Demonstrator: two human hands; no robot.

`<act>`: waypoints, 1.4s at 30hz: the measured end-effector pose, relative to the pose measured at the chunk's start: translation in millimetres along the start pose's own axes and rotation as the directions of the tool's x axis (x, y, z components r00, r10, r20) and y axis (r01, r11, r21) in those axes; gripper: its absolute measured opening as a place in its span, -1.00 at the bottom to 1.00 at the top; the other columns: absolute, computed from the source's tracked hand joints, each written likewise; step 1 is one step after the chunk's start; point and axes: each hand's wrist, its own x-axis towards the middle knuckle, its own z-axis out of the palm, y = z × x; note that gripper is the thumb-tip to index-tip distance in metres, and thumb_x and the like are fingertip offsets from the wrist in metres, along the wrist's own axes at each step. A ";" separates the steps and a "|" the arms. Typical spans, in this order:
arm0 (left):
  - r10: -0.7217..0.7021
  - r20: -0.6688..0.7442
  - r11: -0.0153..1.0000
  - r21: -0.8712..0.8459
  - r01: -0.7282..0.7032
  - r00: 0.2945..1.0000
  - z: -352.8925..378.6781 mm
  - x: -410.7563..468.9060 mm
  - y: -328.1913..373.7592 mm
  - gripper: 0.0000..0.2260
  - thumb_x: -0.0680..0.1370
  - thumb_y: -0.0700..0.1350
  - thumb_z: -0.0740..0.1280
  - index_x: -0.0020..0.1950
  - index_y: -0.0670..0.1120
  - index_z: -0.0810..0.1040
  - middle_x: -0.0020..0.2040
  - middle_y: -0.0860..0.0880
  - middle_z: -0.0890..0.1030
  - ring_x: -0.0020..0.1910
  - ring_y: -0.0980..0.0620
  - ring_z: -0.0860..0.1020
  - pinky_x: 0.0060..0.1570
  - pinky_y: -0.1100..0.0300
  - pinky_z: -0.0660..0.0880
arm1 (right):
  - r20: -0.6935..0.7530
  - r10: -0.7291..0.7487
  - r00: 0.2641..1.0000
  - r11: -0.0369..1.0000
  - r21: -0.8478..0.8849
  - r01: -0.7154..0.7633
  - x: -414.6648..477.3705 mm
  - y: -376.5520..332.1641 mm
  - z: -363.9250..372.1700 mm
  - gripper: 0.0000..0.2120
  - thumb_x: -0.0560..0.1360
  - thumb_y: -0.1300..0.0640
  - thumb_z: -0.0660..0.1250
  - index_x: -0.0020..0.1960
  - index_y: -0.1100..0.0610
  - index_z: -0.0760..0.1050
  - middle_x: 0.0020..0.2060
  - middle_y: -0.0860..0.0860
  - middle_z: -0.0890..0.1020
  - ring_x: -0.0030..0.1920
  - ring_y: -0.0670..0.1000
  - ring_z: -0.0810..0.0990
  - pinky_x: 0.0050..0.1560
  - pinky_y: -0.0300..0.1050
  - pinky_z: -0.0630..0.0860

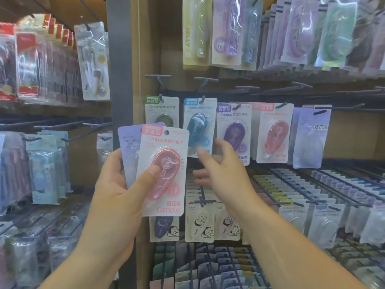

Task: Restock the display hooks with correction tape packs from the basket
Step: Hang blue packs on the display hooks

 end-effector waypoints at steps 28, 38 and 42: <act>-0.092 0.399 0.991 -0.051 0.123 0.912 188.3 -14.8 -71.9 -0.65 0.57 -0.13 0.37 0.36 0.02 0.59 0.18 0.02 0.75 0.16 0.06 0.71 -0.06 0.28 0.64 | 0.046 -0.007 0.999 0.959 0.283 -0.006 -43.0 15.6 -187.6 -0.76 0.60 0.15 0.31 0.23 0.20 0.58 0.02 0.11 0.75 0.00 0.09 0.74 -0.04 -0.08 0.68; -0.081 0.348 0.992 -0.067 0.111 0.934 221.5 -24.3 -95.6 -0.67 0.56 -0.07 0.37 0.33 0.06 0.63 0.22 -0.03 0.73 0.20 -0.01 0.70 0.04 0.16 0.65 | 0.047 -0.062 0.997 0.962 0.268 0.047 -28.4 31.2 -229.9 -0.78 0.63 0.14 0.29 0.08 0.17 0.69 -0.04 0.13 0.76 -0.08 0.05 0.74 -0.18 -0.20 0.62; -0.118 0.377 0.990 -0.029 0.139 0.919 225.2 -23.8 -93.7 -0.72 0.59 -0.05 0.44 0.28 0.19 0.66 0.25 0.00 0.72 0.23 0.00 0.69 0.13 0.11 0.66 | -0.013 -0.106 0.994 0.974 0.200 0.106 -19.1 39.6 -240.0 -0.74 0.65 0.10 0.27 -0.04 0.23 0.65 -0.12 0.20 0.73 -0.13 0.13 0.70 -0.17 0.05 0.64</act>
